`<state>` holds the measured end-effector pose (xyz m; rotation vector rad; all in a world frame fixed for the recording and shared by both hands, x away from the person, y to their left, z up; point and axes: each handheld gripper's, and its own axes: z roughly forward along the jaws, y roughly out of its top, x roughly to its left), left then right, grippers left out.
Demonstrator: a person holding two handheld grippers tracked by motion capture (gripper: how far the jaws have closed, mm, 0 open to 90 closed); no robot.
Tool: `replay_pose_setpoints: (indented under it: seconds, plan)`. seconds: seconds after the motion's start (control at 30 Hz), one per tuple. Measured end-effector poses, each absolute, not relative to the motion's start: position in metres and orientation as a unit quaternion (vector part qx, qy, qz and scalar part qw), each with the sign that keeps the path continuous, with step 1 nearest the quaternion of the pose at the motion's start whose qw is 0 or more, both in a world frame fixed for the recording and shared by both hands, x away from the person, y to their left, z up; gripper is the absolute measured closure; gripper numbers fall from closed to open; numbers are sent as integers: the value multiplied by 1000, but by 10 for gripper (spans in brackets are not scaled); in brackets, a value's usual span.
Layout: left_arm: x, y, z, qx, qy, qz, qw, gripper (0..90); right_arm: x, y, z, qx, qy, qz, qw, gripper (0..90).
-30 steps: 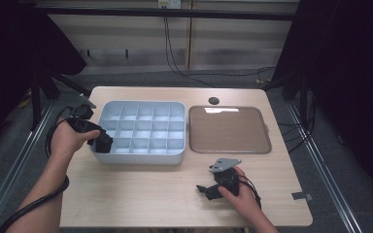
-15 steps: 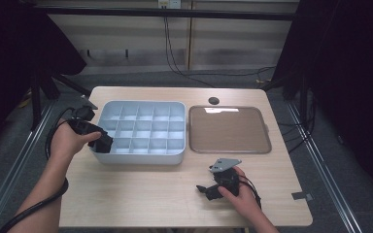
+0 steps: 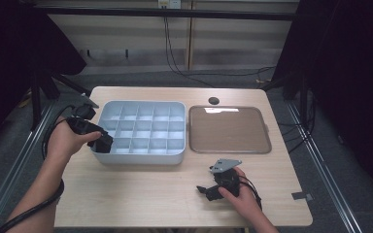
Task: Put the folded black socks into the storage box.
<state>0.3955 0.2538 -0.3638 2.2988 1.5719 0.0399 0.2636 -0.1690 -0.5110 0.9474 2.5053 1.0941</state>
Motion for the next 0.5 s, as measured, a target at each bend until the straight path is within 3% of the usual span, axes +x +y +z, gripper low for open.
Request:
replay_pose_setpoints:
  seconds: [0.5]
  plan:
    - [381, 251, -372, 824, 535, 10, 185, 301, 263, -169, -511, 326, 859, 375, 123, 129]
